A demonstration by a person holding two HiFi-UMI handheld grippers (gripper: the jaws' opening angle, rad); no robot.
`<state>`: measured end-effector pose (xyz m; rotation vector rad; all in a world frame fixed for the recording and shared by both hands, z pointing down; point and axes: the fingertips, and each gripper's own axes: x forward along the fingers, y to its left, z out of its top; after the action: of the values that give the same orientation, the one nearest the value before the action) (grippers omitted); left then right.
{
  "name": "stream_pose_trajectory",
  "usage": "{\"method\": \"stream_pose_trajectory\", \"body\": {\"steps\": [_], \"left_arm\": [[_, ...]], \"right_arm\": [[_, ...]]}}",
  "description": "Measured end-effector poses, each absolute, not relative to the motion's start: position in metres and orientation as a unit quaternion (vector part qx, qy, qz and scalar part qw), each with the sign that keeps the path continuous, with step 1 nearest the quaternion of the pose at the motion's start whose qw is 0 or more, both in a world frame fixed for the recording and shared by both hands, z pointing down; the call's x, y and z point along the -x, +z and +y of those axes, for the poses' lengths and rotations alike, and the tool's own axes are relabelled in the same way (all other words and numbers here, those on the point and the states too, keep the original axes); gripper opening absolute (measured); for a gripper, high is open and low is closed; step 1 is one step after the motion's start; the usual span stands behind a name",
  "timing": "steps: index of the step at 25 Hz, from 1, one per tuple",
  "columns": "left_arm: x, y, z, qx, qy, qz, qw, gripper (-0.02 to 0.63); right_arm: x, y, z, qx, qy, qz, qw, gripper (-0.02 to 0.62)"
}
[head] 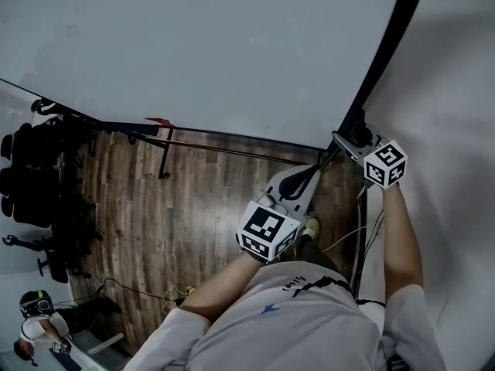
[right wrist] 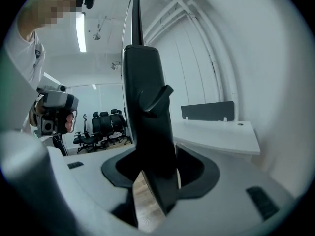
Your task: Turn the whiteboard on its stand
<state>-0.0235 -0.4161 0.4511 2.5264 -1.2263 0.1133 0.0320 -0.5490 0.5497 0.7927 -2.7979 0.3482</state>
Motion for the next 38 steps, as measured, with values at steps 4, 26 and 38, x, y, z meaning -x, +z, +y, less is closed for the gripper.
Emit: {"method": "stream_pose_trajectory", "body": {"steps": [4,26,38], "left_arm": [[0.043,0.442,-0.375,-0.889,0.027,-0.426,0.162,0.012],[0.053,0.438,-0.231,-0.910,0.022,-0.376,0.172,0.012],[-0.036,0.445,-0.176,-0.910,0.036,-0.374,0.175,0.012]], "right_arm": [[-0.034,0.542,-0.525,-0.292,0.120,-0.943,0.107,0.199],[-0.037,0.537,-0.345,-0.333,0.112,-0.927,0.134,0.195],[-0.100,0.541,-0.292,-0.300,0.092,-0.937,0.152,0.193]]}}
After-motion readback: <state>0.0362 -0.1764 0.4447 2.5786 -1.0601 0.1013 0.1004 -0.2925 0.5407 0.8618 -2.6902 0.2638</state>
